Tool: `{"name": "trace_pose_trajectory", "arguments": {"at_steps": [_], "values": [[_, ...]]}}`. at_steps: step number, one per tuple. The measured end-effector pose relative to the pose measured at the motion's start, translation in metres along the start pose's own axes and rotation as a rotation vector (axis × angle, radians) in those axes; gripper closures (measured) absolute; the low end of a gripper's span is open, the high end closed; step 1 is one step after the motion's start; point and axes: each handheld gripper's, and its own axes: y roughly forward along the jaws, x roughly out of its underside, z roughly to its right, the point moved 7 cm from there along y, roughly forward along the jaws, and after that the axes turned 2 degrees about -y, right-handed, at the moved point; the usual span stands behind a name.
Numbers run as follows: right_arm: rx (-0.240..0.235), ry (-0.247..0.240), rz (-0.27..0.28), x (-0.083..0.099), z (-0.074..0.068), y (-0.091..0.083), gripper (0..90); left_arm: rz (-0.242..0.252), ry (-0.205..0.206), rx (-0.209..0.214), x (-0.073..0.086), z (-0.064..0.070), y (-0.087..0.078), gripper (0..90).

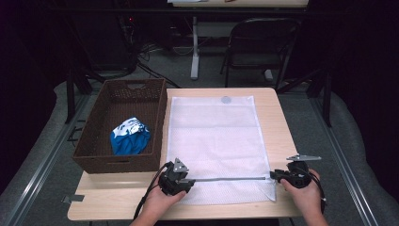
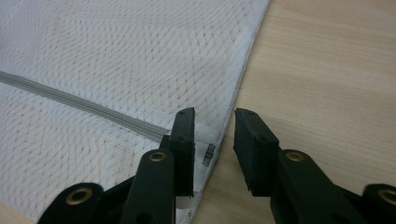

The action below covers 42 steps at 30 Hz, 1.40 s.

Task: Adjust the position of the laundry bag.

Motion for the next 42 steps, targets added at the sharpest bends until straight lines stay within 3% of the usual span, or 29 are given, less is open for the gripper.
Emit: {"name": "trace_pose_trajectory", "arguments": {"at_steps": [15,25,42], "values": [[-0.015,0.013,-0.023,0.003,-0.004,0.007,53.1,-0.038,0.024,-0.005,0.004,0.005,0.009,54.2],[-0.016,0.004,-0.035,0.003,-0.01,0.009,51.0,-0.036,0.022,-0.003,0.004,0.006,0.01,53.1],[-0.05,0.061,-0.039,0.003,-0.01,0.008,53.7,-0.03,0.016,-0.006,0.005,0.006,0.01,52.3]]}}
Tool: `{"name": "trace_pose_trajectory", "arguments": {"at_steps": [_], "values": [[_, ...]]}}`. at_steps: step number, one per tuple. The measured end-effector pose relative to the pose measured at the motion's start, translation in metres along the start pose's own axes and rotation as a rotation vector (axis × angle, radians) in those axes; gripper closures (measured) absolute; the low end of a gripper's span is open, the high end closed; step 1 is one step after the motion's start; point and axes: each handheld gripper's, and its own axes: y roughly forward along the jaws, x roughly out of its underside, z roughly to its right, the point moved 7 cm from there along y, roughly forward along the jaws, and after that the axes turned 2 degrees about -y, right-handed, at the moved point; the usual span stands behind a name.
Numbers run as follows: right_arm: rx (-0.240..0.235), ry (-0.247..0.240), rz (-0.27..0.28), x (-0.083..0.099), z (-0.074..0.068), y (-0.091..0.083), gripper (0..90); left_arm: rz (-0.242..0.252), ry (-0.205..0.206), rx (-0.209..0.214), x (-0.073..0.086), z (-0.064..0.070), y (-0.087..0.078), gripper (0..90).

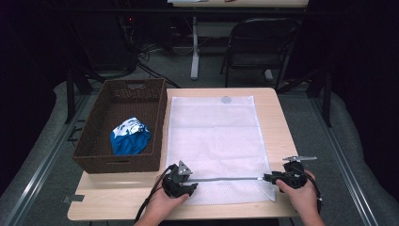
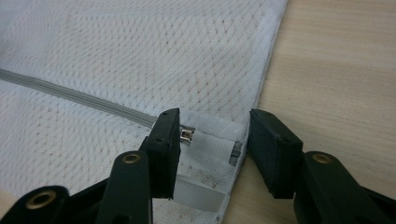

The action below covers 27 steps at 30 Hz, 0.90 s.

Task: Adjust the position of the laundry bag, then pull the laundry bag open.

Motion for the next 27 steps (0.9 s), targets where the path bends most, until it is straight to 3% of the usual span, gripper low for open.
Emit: {"name": "trace_pose_trajectory", "arguments": {"at_steps": [27], "values": [[-0.039,0.009,0.078,-0.011,-0.005,-0.01,60.0,0.006,-0.002,0.004,-0.001,0.001,0.001,52.4]]}}
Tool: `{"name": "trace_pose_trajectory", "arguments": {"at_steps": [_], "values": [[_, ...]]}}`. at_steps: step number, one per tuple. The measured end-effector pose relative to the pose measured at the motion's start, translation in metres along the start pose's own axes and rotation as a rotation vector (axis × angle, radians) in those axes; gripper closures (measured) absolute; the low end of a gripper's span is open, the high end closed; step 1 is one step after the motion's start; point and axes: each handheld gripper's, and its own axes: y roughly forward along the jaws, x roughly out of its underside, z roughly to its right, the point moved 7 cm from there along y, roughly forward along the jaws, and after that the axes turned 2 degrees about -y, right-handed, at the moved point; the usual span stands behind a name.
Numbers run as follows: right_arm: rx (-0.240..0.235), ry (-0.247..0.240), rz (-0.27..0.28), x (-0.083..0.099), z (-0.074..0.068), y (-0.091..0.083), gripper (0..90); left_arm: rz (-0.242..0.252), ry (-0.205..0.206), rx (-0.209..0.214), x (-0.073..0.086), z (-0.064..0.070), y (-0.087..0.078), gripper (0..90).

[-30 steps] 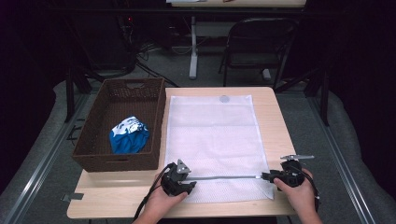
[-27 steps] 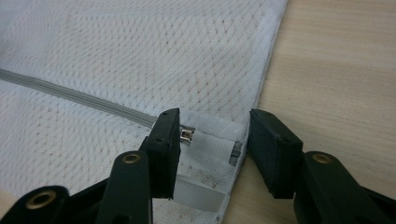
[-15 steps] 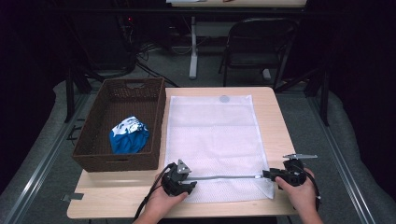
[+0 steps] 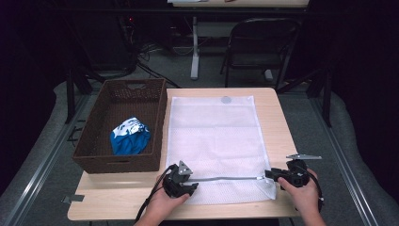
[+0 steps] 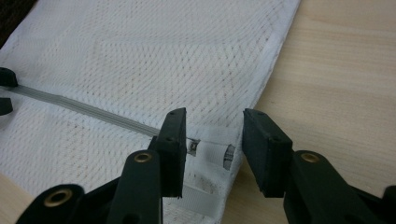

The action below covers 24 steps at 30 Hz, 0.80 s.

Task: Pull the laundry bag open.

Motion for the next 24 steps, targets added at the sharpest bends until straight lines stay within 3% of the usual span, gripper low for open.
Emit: {"name": "trace_pose_trajectory", "arguments": {"at_steps": [14,24], "values": [[-0.004,-0.027,0.017,-0.006,-0.009,-0.005,62.3,0.004,0.001,-0.005,0.0,0.001,0.001,52.4],[-0.008,-0.012,-0.013,-0.003,-0.006,0.001,63.3,0.007,-0.001,-0.004,0.0,0.001,0.001,52.4]]}}
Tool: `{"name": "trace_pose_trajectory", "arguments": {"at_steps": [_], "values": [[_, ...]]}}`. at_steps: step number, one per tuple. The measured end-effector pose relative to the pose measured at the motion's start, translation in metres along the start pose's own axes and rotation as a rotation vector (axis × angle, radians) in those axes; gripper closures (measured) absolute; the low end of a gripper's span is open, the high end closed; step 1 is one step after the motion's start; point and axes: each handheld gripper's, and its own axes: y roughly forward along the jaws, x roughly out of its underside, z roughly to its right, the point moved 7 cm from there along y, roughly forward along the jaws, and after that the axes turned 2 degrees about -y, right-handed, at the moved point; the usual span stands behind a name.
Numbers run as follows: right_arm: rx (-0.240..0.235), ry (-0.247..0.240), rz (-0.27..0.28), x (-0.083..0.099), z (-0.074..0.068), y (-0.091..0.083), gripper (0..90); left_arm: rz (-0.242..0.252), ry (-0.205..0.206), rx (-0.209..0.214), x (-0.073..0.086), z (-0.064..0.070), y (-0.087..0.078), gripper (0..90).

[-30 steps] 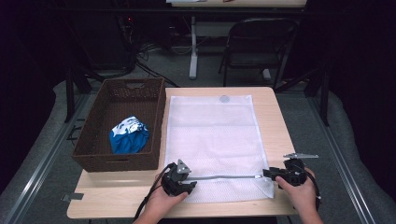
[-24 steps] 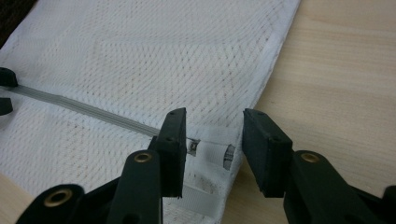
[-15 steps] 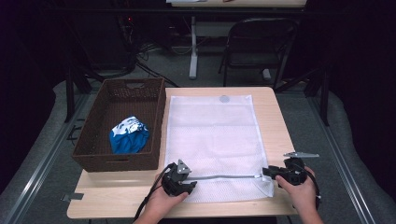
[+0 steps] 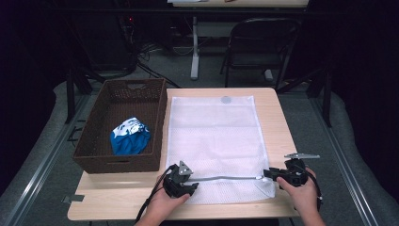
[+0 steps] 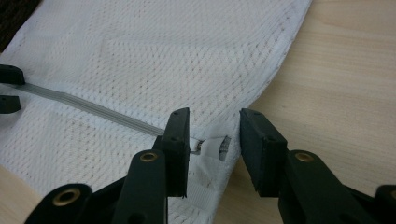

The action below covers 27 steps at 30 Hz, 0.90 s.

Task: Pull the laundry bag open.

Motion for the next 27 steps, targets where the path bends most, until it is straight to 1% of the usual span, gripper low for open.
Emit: {"name": "trace_pose_trajectory", "arguments": {"at_steps": [8,9,14,15,20,25,27], "values": [[0.004,0.017,-0.04,0.005,0.006,0.008,63.8,0.001,0.0,0.0,0.0,0.0,0.0,52.4],[0.004,0.022,-0.049,0.006,0.007,0.008,63.8,0.0,0.0,-0.001,0.0,0.0,0.0,52.4],[-0.005,0.057,-0.061,0.009,0.011,0.008,65.3,0.002,0.0,-0.002,0.0,0.0,0.0,52.4],[-0.003,0.058,-0.069,0.01,0.012,0.008,65.6,0.002,0.001,-0.002,0.0,0.0,0.0,52.4],[-0.009,0.074,-0.095,0.014,0.012,0.008,66.1,0.002,0.001,-0.003,0.0,0.0,0.0,52.5],[-0.027,0.087,-0.118,0.016,0.011,0.007,67.2,0.003,0.002,-0.004,0.0,0.0,0.0,52.4],[-0.036,0.104,-0.122,0.017,0.011,0.006,67.6,0.004,-0.001,-0.004,0.0,0.001,0.0,52.5]]}}
